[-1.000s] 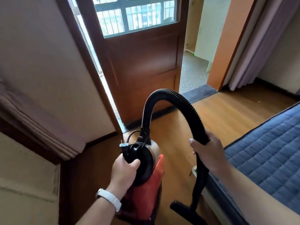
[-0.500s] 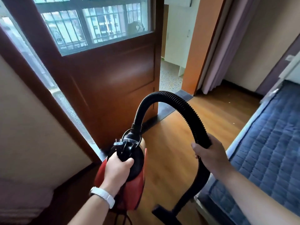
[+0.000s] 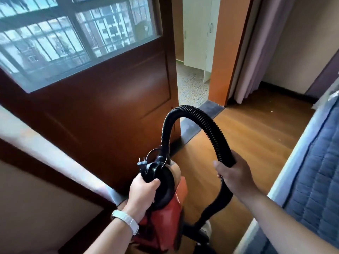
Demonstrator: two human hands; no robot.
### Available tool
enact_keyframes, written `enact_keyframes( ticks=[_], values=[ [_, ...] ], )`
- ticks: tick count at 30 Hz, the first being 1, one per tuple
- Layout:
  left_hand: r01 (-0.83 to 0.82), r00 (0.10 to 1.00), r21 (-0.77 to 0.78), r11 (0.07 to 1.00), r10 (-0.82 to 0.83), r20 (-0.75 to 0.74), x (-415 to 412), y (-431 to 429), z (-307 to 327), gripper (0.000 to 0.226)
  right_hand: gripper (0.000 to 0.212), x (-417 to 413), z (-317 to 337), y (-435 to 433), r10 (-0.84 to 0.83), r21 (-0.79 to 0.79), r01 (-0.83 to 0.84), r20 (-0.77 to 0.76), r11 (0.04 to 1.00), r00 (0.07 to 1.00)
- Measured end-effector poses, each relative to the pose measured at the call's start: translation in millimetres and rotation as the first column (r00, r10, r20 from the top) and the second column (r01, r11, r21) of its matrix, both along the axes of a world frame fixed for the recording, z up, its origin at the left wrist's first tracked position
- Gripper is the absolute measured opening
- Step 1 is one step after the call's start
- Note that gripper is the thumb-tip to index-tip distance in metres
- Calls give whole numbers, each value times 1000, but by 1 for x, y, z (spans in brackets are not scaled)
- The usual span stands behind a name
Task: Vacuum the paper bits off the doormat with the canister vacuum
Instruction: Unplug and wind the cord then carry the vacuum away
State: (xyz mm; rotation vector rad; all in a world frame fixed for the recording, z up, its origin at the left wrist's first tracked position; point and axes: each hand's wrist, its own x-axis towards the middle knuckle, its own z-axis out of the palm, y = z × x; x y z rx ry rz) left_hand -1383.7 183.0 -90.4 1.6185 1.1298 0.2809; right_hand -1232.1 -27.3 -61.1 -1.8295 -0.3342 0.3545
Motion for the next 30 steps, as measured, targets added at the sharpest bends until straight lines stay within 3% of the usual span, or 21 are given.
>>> enact_keyframes(
  ticks=[9,14,18,30],
  values=[
    [120,993,69,990,-118,-25,177,11,25,14,21,166,21,-1,-124,87,128,-54,988,991],
    [125,991,98,987,-129,41,262,27,39,15,25,227,32,0,-147,49,146,17,988,989],
    [223,973,100,970,-228,43,329,34,35,12,24,280,30,-2,-236,52,234,42,971,971],
    [498,867,-31,866,-498,5,568,70,-7,8,16,474,3,19,-456,-71,458,38,886,889]
  ],
)
